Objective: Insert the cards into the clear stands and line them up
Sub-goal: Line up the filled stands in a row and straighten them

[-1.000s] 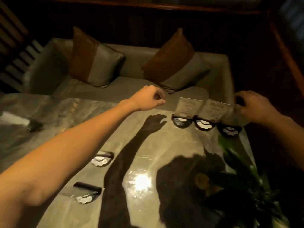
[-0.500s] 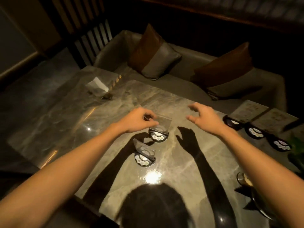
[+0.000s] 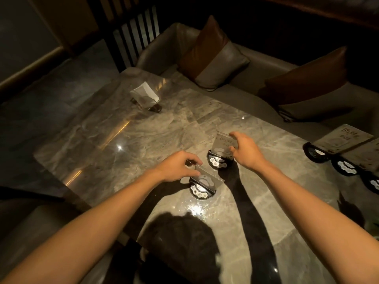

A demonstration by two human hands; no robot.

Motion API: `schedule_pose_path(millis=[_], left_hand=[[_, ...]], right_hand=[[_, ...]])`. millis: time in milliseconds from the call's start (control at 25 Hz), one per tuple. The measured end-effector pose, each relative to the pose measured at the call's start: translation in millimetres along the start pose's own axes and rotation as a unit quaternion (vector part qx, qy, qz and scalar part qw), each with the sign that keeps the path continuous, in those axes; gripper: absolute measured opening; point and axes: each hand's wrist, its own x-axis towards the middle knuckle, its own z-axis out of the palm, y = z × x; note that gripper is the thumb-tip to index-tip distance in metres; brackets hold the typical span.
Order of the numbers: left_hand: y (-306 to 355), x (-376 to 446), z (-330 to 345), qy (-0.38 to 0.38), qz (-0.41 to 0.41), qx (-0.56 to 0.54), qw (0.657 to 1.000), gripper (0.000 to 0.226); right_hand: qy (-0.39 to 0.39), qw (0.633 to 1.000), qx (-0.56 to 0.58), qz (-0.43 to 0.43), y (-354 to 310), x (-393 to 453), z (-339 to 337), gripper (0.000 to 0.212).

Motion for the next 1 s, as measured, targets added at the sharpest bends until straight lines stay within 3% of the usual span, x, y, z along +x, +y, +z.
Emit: schedule_pose_path(millis=[160,400,1000], left_hand=[[-1.1,7.0,10.8,0.027,0.007,-0.022,0.999,0.028],[7.8,27.6,16.9,-0.005,0.027,0.006,1.0,0.014],[134.4,225.1,31.8,0.123,0.088,0.069,0.986,0.022]], right_hand=[[0.002,1.0,-0.019,-0.003,3.5,2.9,1.1,0.039],[0.002,0.999,-0.04,0.018,17.4,6.5,-20.3,0.028],[0.106,0.988,-0.048,0.106,197.5,33.1,-179.8,0.026]])
